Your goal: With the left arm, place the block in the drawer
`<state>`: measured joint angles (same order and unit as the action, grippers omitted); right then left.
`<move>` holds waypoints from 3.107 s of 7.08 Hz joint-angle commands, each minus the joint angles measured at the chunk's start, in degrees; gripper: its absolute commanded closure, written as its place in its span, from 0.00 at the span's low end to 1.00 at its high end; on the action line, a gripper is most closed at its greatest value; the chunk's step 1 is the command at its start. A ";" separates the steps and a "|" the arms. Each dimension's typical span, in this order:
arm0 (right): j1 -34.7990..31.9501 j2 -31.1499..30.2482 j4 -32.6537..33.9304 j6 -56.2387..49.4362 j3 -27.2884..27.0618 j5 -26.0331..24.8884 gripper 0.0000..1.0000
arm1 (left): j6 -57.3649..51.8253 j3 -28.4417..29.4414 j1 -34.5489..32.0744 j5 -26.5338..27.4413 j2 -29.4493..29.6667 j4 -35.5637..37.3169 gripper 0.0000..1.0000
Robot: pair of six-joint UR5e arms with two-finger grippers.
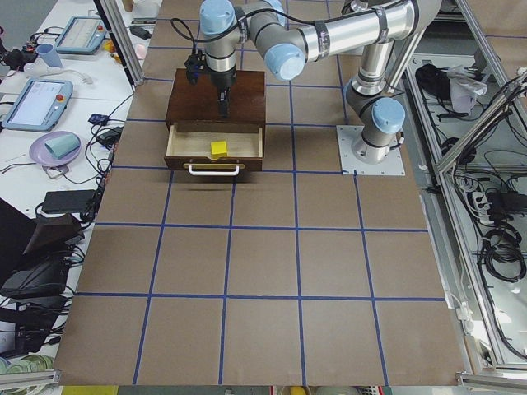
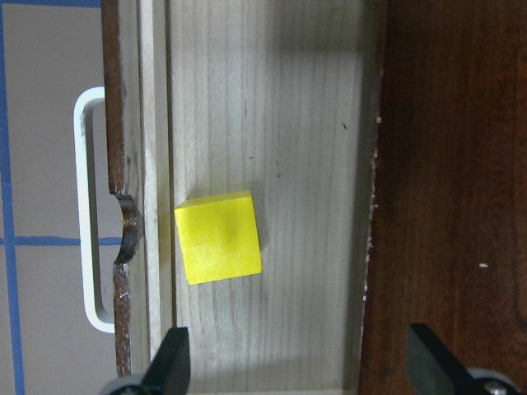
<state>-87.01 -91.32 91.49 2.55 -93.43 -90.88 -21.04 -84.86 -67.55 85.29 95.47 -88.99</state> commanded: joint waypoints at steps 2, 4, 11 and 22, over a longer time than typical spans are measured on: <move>0.00 0.00 0.00 0.00 0.00 0.00 0.00 | 0.47 -0.39 -0.56 0.14 -5.37 -3.90 0.04; 0.00 0.00 0.00 0.00 0.00 0.00 0.00 | 0.64 -0.57 -1.17 0.05 -6.17 -4.26 0.00; 0.00 0.00 0.00 0.00 0.00 0.00 0.00 | 22.78 -0.04 -17.16 2.25 -3.45 -4.35 0.00; 0.00 0.00 0.00 0.00 0.00 0.00 0.00 | 20.95 -0.57 -17.35 3.92 -3.45 -1.18 0.00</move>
<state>-87.01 -91.32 91.49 2.55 -93.43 -90.88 -0.06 -85.52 -84.94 89.21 92.07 -90.20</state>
